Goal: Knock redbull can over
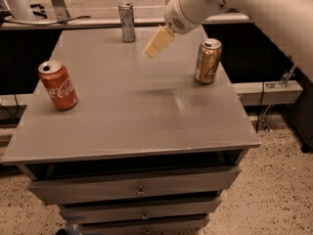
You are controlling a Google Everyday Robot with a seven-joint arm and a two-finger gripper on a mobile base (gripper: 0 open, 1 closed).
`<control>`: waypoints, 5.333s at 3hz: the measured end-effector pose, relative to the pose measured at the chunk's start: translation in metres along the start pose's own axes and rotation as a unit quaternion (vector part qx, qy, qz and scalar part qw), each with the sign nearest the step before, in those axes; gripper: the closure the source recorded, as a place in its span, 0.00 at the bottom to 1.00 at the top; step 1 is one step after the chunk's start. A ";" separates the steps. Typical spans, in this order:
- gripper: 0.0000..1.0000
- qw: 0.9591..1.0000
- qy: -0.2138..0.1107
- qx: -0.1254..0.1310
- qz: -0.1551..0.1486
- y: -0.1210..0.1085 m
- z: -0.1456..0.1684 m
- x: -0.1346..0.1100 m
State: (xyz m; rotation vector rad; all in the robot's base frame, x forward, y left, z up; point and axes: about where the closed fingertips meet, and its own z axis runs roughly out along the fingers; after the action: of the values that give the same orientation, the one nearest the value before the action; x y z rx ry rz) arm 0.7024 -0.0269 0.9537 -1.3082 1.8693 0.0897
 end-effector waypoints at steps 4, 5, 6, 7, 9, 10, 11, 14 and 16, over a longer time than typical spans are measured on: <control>0.00 0.972 -0.185 0.048 0.140 -0.108 0.214 -0.074; 0.18 0.966 -0.204 0.056 0.152 -0.123 0.221 -0.090; 0.41 0.963 -0.209 0.063 0.160 -0.132 0.221 -0.093; 0.64 0.963 -0.205 0.060 0.164 -0.132 0.216 -0.091; 1.00 0.971 -0.213 0.000 0.112 -0.095 0.165 -0.107; 1.00 0.976 -0.202 -0.069 0.043 -0.049 0.144 -0.117; 1.00 0.977 -0.159 -0.142 -0.007 -0.004 0.145 -0.105; 1.00 0.968 -0.050 -0.240 -0.049 0.043 0.147 -0.051; 0.60 0.959 -0.021 -0.273 -0.071 0.055 0.147 -0.037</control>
Offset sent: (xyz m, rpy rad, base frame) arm 0.2405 0.0735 -0.0141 0.5203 -0.1953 -0.1624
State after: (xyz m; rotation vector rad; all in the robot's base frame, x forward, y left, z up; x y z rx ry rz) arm 0.7472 0.0972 0.8614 -1.7888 1.7703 0.5880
